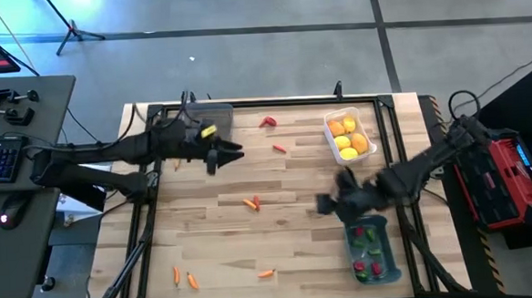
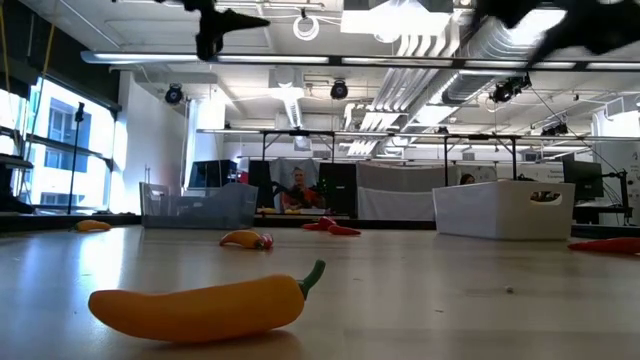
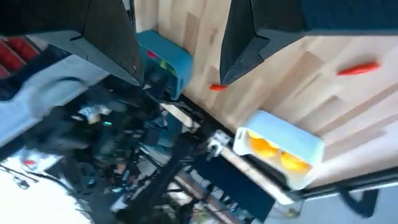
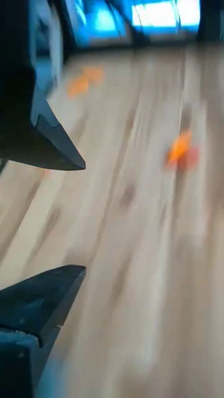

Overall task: Sort produce into baskets
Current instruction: Put the red chili pepper into the blue bin

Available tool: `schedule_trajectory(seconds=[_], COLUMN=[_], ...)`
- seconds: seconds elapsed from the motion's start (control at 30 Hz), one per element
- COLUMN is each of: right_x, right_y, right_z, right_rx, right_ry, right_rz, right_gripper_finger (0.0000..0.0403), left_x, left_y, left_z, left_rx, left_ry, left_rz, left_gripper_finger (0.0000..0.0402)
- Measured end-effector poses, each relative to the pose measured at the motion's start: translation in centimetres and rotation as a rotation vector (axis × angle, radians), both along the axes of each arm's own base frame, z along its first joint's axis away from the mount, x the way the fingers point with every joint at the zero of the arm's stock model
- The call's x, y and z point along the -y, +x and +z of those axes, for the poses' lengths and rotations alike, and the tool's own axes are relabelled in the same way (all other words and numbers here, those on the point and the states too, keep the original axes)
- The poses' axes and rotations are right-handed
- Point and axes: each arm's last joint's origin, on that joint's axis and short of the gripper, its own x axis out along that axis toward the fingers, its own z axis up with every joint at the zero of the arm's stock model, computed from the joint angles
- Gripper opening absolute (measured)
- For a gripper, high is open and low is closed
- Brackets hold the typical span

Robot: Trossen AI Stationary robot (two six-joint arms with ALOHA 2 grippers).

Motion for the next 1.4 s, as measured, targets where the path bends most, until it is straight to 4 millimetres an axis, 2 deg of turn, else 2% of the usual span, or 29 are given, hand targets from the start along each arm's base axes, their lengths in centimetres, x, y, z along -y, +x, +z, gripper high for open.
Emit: schedule_trajectory(seconds=[0.1, 0.2, 0.4, 0.57, 0.7, 0.83, 0.93, 1.03, 1.07, 1.23, 1.33, 1.4], right_x=[3.1, 6.7, 12.6, 15.8, 17.1, 17.5, 17.3, 16.9, 16.7, 16.6, 16.8, 17.0], right_y=[2.6, 3.5, 2.3, 0.9, 0.4, 0.3, 0.7, 1.2, 1.4, 3.1, 4.4, 5.3], right_z=[0.9, 1.3, 3.4, 5.7, 6.3, 6.3, 6.1, 5.9, 6.0, 5.6, 5.3, 5.2], right_rx=[0.133, 0.148, 0.184, 0.292, 0.319, 0.328, 0.333, 0.343, 0.354, 0.395, 0.458, 0.504], right_ry=[-0.079, -0.146, -0.303, -0.403, -0.456, -0.421, -0.388, -0.377, -0.387, -0.431, -0.415, -0.415], right_rz=[0.042, 0.024, 0.084, 0.092, 0.088, 0.029, 0.003, -0.075, -0.102, -0.226, -0.271, -0.275], right_gripper_finger=[0.0252, 0.0252, 0.0252, 0.0252, 0.0252, 0.0252, 0.0252, 0.0252, 0.0252, 0.0252, 0.0252, 0.0252], left_x=[-2.3, -4.8, -10.6, -14.7, -17.2, -19.9, -22.2, -23.6, -24.0, -25.7, -25.8, -25.8], left_y=[1.3, 2.9, 6.8, 10.6, 13.1, 14.1, 14.1, 13.5, 13.3, 13.6, 14.4, 14.6], left_z=[-0.3, -1.2, -3.6, -6.8, -10.0, -11.9, -12.4, -13.2, -13.6, -15.8, -17.2, -17.1], left_rx=[-0.118, -0.291, -0.49, -0.606, -0.681, -0.747, -0.724, -0.732, -0.743, -0.685, -0.624, -0.631], left_ry=[-0.05, -0.047, -0.017, -0.056, -0.009, 0.092, 0.145, 0.172, 0.182, 0.164, 0.12, 0.13], left_rz=[-0.029, -0.007, 0.118, 0.138, 0.125, 0.2, 0.214, 0.192, 0.184, 0.201, 0.148, 0.137], left_gripper_finger=[0.02, 0.02, 0.02, 0.02, 0.02, 0.0177, 0.0124, 0.0036, 0.0018, 0.0003, 0.0001, 0.0])
